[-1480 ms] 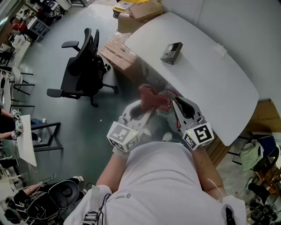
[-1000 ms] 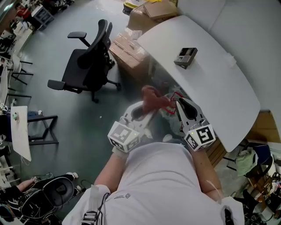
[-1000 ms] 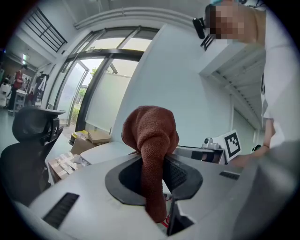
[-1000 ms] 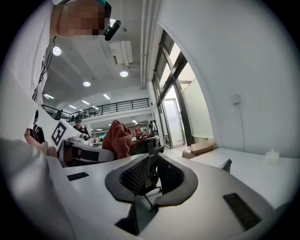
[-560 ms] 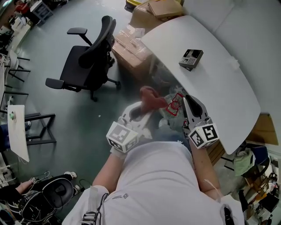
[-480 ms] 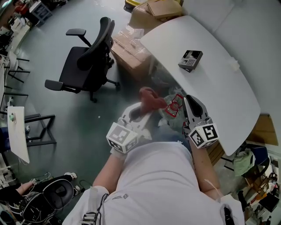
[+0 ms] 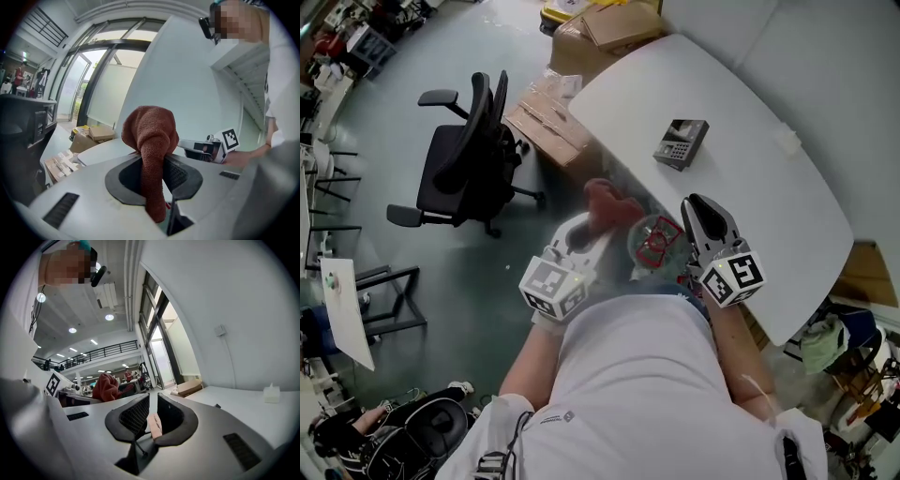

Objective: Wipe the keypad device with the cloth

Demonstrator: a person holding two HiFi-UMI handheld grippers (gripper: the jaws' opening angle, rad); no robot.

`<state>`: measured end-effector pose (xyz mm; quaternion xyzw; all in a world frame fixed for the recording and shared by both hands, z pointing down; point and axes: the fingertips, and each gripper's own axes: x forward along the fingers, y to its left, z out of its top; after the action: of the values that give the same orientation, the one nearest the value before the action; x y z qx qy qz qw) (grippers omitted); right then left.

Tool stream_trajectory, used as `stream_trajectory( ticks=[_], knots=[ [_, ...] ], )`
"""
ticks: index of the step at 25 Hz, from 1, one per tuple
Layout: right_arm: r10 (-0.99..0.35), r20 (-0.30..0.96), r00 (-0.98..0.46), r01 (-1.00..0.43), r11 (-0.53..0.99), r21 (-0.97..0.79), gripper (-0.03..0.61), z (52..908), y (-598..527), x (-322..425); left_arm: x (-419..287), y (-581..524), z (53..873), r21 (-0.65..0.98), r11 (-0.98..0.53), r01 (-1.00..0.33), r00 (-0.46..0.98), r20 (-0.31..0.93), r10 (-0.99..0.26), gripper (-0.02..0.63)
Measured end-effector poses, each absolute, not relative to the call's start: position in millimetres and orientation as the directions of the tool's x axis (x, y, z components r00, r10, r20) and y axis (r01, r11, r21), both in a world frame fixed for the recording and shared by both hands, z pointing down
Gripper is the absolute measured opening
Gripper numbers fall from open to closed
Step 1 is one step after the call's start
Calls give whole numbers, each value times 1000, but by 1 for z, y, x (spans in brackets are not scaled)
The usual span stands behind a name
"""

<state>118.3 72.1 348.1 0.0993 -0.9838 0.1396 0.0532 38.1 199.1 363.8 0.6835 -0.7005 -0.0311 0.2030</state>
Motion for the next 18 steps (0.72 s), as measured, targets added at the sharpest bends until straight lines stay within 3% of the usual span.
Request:
stream_trajectory(
  ticks=[7, 18],
  knots=[
    [-174, 213, -961, -231, 932, -278, 61, 375, 30, 121, 36, 139, 382, 333, 57, -941, 43, 286, -957, 80],
    [-204, 402, -893, -358, 862, -358, 63, 444, -31, 103, 8, 36, 437, 424, -67, -903, 231, 349, -908, 80]
  ],
)
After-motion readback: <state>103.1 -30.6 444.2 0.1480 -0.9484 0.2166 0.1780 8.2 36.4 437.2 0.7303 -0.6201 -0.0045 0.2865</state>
